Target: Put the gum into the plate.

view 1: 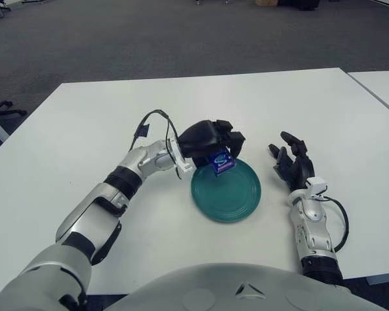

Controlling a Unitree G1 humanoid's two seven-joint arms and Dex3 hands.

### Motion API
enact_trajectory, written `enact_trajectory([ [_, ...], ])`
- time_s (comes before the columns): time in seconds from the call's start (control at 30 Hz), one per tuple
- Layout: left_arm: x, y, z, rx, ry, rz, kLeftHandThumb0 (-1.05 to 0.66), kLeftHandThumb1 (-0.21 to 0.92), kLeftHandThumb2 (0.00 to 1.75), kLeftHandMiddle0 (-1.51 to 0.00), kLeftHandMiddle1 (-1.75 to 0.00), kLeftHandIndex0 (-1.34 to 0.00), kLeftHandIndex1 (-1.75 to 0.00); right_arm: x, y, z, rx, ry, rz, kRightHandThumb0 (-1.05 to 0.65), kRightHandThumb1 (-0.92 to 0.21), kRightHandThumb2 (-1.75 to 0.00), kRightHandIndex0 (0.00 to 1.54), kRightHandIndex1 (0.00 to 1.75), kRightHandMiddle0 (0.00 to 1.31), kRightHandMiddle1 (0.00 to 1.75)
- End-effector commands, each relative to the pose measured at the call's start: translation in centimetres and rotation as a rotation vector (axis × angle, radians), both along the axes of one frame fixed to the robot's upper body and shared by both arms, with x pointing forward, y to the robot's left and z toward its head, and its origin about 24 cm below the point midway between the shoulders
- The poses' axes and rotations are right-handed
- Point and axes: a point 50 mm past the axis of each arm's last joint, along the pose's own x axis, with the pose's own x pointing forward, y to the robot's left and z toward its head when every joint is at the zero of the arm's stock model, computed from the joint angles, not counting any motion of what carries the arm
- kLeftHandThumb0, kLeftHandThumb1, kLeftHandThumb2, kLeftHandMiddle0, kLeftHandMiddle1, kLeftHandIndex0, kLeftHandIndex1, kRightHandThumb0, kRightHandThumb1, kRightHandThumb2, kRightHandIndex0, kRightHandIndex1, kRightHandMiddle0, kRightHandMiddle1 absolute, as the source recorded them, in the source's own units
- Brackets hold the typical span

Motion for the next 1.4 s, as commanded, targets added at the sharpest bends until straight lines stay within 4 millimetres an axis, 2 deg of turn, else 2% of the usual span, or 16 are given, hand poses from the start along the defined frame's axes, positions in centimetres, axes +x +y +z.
enact_trajectory([
  [0.0,-0.7,-0.2,0.5,0.051,0.022,-0.072,0.00,0.04,1.64,-0.80,-1.75,-0.60,-1.75,-1.2,0.5,-2.3,0.042,0.122,-0.007,-0.70,-0.92,-0.86,0.48,0.09,0.00,0.73],
  [0.17,-1.4,-0.4,0.9,0.091,0.058,-0.109,0.00,0.05,1.63,-0.80,-1.74,-0.58,-1.75,-1.2,0.6,-2.3,0.025,0.121,-0.005,-0.72,-0.92,-0.87,0.49,0.09,0.00,0.70],
  [0.47,-1.4,-0.7,0.4,0.140,0.045,-0.091,0.00,0.07,1.60,-0.79,-1.75,-0.56,-1.75,-1.1,0.7,-2.3,0.000,0.123,0.002,-0.74,-0.92,-0.87,0.50,0.09,0.00,0.69],
  [0.63,-1.5,-0.6,0.0,0.175,0.044,-0.059,0.00,0.13,1.51,-0.76,-1.69,-0.53,-1.75,-1.0,0.8,-2.2,-0.002,0.121,0.003,-0.75,-0.92,-0.88,0.51,0.09,0.00,0.70],
  [0.83,-1.5,-0.4,-0.3,0.150,0.091,-0.004,0.00,0.40,1.22,-0.58,-1.72,-0.32,-1.71,-1.0,0.8,-2.2,0.020,0.119,0.001,-0.71,-0.92,-0.87,0.48,0.07,0.00,0.70],
  [0.87,-1.4,-0.4,-0.3,0.142,0.093,0.003,0.00,0.48,1.11,-0.53,-1.71,-0.27,-1.71,-1.0,0.9,-2.2,0.033,0.119,0.003,-0.71,-0.92,-0.87,0.48,0.06,0.00,0.69],
  [0.9,-1.4,-0.4,-0.3,0.136,0.095,0.008,0.00,0.64,0.88,-0.46,-1.65,-0.21,-1.71,-1.0,0.9,-2.2,0.041,0.119,0.005,-0.69,-0.92,-0.87,0.46,0.05,0.00,0.68],
  [0.93,-1.4,-0.3,-0.3,0.136,0.093,0.012,0.00,0.70,0.80,-0.43,-1.63,-0.18,-1.71,-1.1,0.9,-2.2,0.057,0.118,0.010,-0.69,-0.92,-0.87,0.45,0.05,0.00,0.67],
  [0.97,-1.4,-0.3,-0.4,0.142,0.090,0.014,-0.12,0.77,0.69,-0.36,-1.47,-0.13,-1.61,-1.1,1.0,-2.1,0.072,0.114,0.015,-0.67,-0.92,-0.86,0.44,0.04,0.00,0.66],
  [1.0,-1.4,-0.3,-0.4,0.148,0.088,0.014,-0.36,0.83,0.60,-0.30,-1.11,-0.08,-1.36,-1.1,1.1,-2.1,0.081,0.111,0.019,-0.65,-0.92,-0.85,0.43,0.03,0.00,0.65],
  [1.03,-1.3,-0.2,-0.4,0.155,0.088,0.013,-0.44,0.85,0.57,-0.29,-0.95,-0.07,-1.28,-1.1,1.1,-2.0,0.087,0.108,0.022,-0.65,-0.92,-0.85,0.43,0.03,0.00,0.65],
  [1.07,-1.3,-0.2,-0.3,0.159,0.087,0.012,-0.59,0.87,0.52,-0.28,-0.67,-0.04,-1.10,-1.0,1.1,-2.0,0.089,0.106,0.024,-0.63,-0.92,-0.85,0.41,0.03,0.00,0.64],
  [1.1,-1.3,-0.2,-0.3,0.160,0.088,0.012,-0.69,0.89,0.48,-0.28,-0.48,-0.03,-0.98,-1.0,1.1,-2.0,0.089,0.105,0.026,-0.63,-0.92,-0.84,0.41,0.02,0.00,0.64],
  [1.17,-1.1,-0.1,-0.5,0.164,0.090,0.012,-0.81,0.91,0.47,-0.26,-0.30,-0.01,-0.82,-1.0,1.0,-1.8,0.060,0.096,0.023,-0.62,-0.92,-0.84,0.40,0.02,0.00,0.63],
  [1.23,-1.1,0.1,-0.7,0.164,0.092,0.013,-0.95,0.91,0.52,-0.19,-0.15,0.00,-0.54,-1.0,0.9,-1.8,0.041,0.091,0.020,-0.61,-0.92,-0.84,0.38,0.01,0.00,0.62],
  [1.37,-0.8,0.3,-1.1,0.130,0.091,0.018,-1.02,0.92,0.56,-0.10,-0.05,0.00,-0.30,-0.9,0.7,-1.7,0.002,0.078,0.020,-0.60,-0.92,-0.86,0.36,0.00,0.00,0.61],
])
